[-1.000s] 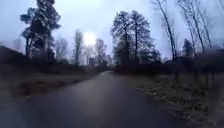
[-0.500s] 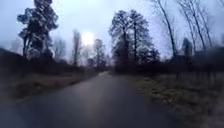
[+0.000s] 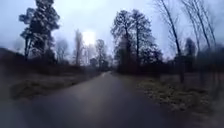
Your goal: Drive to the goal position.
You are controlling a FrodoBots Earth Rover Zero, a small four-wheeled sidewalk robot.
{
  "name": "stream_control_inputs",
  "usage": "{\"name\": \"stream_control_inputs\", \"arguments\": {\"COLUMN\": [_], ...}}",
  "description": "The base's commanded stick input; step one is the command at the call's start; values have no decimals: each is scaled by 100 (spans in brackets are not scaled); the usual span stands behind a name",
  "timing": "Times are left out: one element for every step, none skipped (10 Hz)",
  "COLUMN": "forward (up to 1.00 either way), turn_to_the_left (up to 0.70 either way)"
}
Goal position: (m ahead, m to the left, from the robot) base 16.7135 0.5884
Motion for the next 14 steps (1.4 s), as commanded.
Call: {"name": "stream_control_inputs", "arguments": {"forward": [70, 70, 70, 70, 70, 70, 70, 70, 70, 70, 70, 70, 70, 70], "turn_to_the_left": [0, 0, 0, 0, 0, 0, 0, 0, 0, 0, 0, 0, 0, 0]}}
